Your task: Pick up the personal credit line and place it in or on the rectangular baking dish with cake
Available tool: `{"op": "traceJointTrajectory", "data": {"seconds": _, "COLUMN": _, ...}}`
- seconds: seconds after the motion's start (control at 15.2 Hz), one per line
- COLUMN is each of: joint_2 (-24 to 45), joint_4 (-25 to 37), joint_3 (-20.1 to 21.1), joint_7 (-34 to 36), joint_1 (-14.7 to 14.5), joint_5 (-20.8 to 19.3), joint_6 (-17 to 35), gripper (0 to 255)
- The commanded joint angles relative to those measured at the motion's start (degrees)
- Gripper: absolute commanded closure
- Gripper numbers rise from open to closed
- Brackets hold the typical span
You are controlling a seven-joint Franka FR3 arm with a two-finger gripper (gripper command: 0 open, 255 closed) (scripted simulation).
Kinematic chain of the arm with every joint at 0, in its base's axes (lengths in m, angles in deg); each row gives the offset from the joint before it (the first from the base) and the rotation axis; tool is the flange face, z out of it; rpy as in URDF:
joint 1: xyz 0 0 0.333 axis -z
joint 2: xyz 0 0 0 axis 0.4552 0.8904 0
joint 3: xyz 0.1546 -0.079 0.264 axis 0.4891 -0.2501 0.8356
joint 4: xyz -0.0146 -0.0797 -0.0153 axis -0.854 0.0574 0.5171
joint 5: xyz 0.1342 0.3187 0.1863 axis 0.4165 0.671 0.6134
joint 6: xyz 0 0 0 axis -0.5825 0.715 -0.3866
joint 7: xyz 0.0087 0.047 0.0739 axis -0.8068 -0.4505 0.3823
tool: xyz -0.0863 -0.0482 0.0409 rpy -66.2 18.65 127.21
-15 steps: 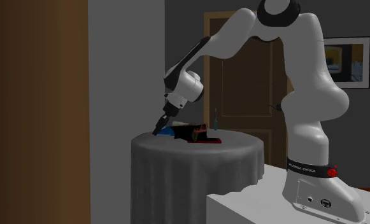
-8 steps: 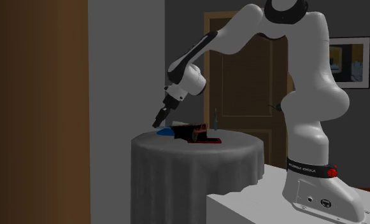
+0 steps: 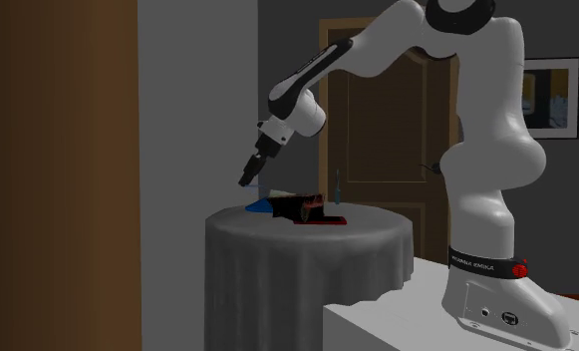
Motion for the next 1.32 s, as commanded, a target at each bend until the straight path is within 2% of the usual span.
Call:
{"op": "traceJointTrajectory", "data": {"seconds": 0.0, "joint_2": -0.9, "joint_4": 0.4, "joint_3": 0.0, "joint_7": 1.6, "joint_1": 0.3, "joint_5": -1.8, "joint_6": -1.2, "gripper": 255}}
{"op": "traceJointTrajectory", "data": {"seconds": 0.46, "joint_2": -3.8, "joint_4": 2.6, "joint_3": 0.5, "joint_7": 6.6, "joint_1": 1.4, "joint_5": -7.2, "joint_6": -5.8, "gripper": 255}}
{"op": "traceJointTrajectory", "data": {"seconds": 0.86, "joint_2": -5.6, "joint_4": 4.8, "joint_3": 0.9, "joint_7": 9.6, "joint_1": 2.2, "joint_5": -10.2, "joint_6": -9.5, "gripper": 255}}
{"op": "traceJointTrajectory", "data": {"seconds": 1.25, "joint_2": -20.2, "joint_4": -8.1, "joint_3": 2.3, "joint_7": 11.9, "joint_1": 4.6, "joint_5": -14.2, "joint_6": -10.8, "gripper": 255}}
